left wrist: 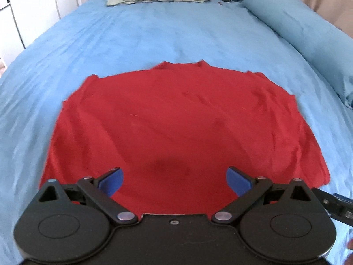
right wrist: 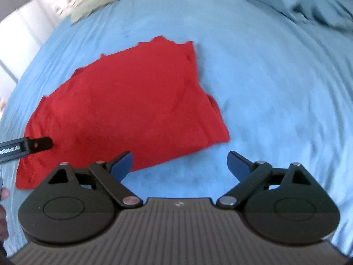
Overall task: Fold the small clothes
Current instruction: 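Open both grippers to release the hem onto the collar, then grasp the folded sweater edge with the right gripper and lift it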
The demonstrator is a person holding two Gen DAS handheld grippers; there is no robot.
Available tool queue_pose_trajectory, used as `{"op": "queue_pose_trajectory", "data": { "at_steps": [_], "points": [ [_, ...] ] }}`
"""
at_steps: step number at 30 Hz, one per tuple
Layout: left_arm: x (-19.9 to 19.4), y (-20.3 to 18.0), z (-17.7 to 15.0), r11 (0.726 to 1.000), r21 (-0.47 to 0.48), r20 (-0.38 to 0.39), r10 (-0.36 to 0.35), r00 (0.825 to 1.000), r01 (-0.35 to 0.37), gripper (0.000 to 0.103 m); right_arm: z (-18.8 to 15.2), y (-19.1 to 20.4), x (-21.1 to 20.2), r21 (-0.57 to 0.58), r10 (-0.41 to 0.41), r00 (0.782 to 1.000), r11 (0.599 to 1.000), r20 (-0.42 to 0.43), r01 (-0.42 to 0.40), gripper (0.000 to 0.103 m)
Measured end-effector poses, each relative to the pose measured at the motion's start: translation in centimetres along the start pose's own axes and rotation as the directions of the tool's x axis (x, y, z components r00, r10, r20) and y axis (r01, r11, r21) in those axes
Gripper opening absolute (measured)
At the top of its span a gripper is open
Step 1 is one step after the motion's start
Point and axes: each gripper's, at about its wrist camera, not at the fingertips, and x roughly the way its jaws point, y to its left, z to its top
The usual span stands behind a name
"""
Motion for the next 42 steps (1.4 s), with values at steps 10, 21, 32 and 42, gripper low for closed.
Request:
{"op": "queue_pose_trajectory", "data": {
  "at_steps": [10, 21, 32, 42],
  "points": [
    [1.3, -1.0, 0.3, 1.0, 0.006, 0.006, -0.014, 1.0, 0.013, 0.101, -0.9, -2.4, 3.5, 0.211, 0.063, 0.986, 0.973, 0.152, -0.094, 0.09],
    [4.3, 1.5, 3.0, 0.998, -0.061, 0.0, -0.004, 1.0, 0.004, 0.1, 3.4, -2.9, 6.4, 0.21, 0.133, 0.973, 0.962, 0.187, -0.172, 0.073],
    [6.8, 2.8, 3.2, 0.998, -0.046, -0.014, 0.05, 0.999, -0.051, 0.1, 3.8, -2.5, 6.2, 0.135, 0.128, 0.98, 0.98, 0.15, -0.149, 0.031],
    [9.2, 3.2, 3.3, 0.999, -0.003, -0.062, 0.036, 0.997, -0.036, 0.103, 5.9, 4.9, 0.8, 0.046, 0.258, 0.94, 0.96, 0.224, -0.274, 0.027]
  ]
}}
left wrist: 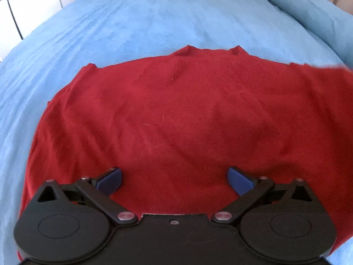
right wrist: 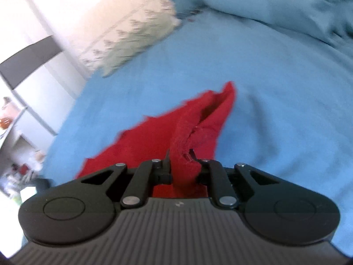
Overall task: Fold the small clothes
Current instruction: 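Grasp the folded sweater edge with the right gripper and lift it, then fold the held sweater half over the other half with the right gripper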
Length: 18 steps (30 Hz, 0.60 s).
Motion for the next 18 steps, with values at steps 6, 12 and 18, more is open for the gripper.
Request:
{"op": "queue_pose_trajectory", "data": {
  "at_steps": [6, 12, 18],
  "points": [
    [-5.3, 7.8, 0.6, 0.993, -0.119, 0.033, 0.017, 0.999, -0.013, 0.094, 1.6, 10.0, 1.5, -0.133, 0.25, 0.968, 0.959, -0.02, -0.25, 0.026],
    [-9.4, 18.8, -2.5, 0.975, -0.161, 0.051, 0.163, 0.985, -0.153, 0.098, -2.2, 19.2, 6.1, -0.26, 0.433, 0.871, 0.835, -0.233, -0.485, 0.025],
    [-8.5, 24.2, -5.7, 0.955, -0.244, -0.003, 0.176, 0.984, -0.171, 0.098, -12.2, 23.8, 12.5, -0.458, 0.25, 0.859, 0.761, -0.447, -0.46, 0.025]
  ]
}}
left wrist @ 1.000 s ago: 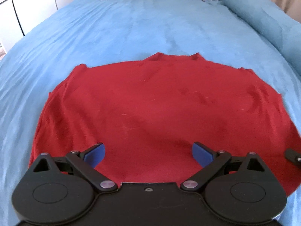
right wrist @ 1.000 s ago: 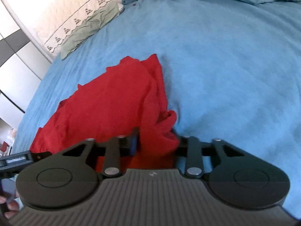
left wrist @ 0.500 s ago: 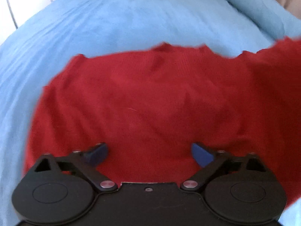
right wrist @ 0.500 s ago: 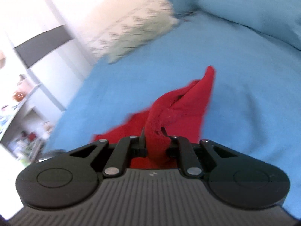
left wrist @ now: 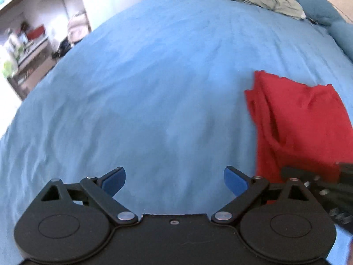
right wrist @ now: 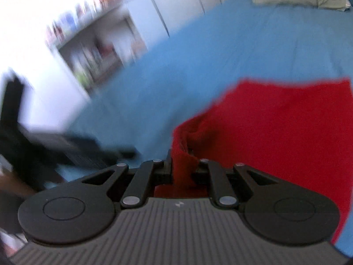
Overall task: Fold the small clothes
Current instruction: 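Fold the held sweater half over the other half with the right gripper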
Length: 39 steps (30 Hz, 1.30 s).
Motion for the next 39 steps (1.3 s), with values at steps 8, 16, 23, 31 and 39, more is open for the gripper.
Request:
{"op": "queue_pose_trajectory", "data": {
  "at_steps": [8, 16, 23, 31, 39],
  "points": [
    [-1.7, 1.2, 0.1, 0.999, -0.021, 0.017, -0.03, 0.999, 0.031, 0.098, -1.5, 3.2, 0.0, -0.087, -0.084, 0.995, 0.992, 0.059, 0.089, 0.092],
    [-6.2, -2.2, 0.9, 0.973, 0.014, 0.039, -0.23, 0.972, 0.23, 0.098, -3.9, 2.8, -9.0, -0.122, -0.183, 0.977, 0.973, 0.11, 0.195, 0.097],
    [-2.3, -7.8, 0.7, 0.973, 0.03, -0.031, -0.226, 0.974, 0.227, 0.092, -7.6, -2.2, -12.9, 0.041, -0.303, 0.951, 0.953, 0.054, 0.301, 0.097],
    [0.4, -3.2, -2.6, 0.995, -0.017, -0.057, -0.1, 0.993, 0.099, 0.09, -9.4, -5.3, -11.4, 0.149, -0.338, 0.941, 0.932, 0.031, 0.33, 0.097],
    [0.4, -2.1, -3.6, 0.999, 0.008, -0.101, -0.051, 0.994, 0.052, 0.085, -10.2, -7.2, -12.1, 0.173, -0.356, 0.934, 0.918, -0.045, 0.358, 0.096]
  ]
}}
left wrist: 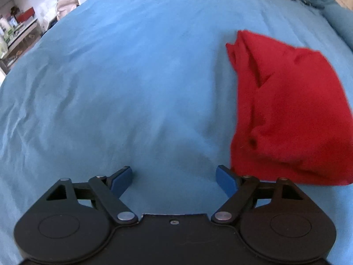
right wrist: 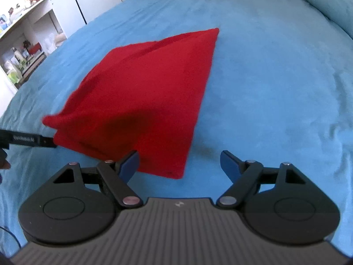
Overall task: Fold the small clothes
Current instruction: 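Fold the held sweater half over the other half with the right gripper, then open the right gripper and move the left gripper to the sweater edge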
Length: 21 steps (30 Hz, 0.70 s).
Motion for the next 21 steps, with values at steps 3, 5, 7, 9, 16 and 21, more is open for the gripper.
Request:
{"op": "queue_pose_trajectory", "data": {
  "at_steps": [3, 5, 7, 9, 16, 21],
  "points": [
    [-2.2, -0.4, 0.9, 0.999, -0.036, 0.062, -0.003, 0.998, 0.005, 0.087, 0.3, -0.1, -1.4, -0.013, 0.004, 1.0, 1.0, 0.022, -0.004, 0.096],
    [-3.7, -1.0, 1.6, 0.999, -0.028, 0.109, -0.021, 0.994, 0.025, 0.088, 0.6, 0.1, -1.9, -0.023, 0.015, 0.999, 1.0, 0.03, -0.015, 0.096],
    [-4.4, -2.0, 2.3, 0.998, -0.009, 0.128, -0.059, 0.99, 0.061, 0.088, 0.8, 0.7, -2.0, -0.027, 0.019, 0.999, 0.999, 0.035, -0.018, 0.096],
    [-4.0, -3.4, 2.9, 0.996, 0.018, 0.127, -0.086, 0.988, 0.084, 0.088, 0.8, 1.6, -1.8, -0.046, 0.038, 0.999, 0.998, 0.023, -0.037, 0.094],
    [-2.8, -5.8, 3.4, 0.991, 0.091, 0.125, -0.11, 0.986, 0.099, 0.087, -1.3, 3.3, 0.6, -0.138, -0.077, 0.996, 0.988, -0.049, 0.07, 0.059],
    [-2.6, -5.4, 3.0, 0.991, 0.103, 0.112, -0.095, 0.989, 0.083, 0.087, -1.2, 2.5, 0.2, -0.061, -0.087, 0.996, 0.994, 0.003, 0.087, 0.03]
  ]
}}
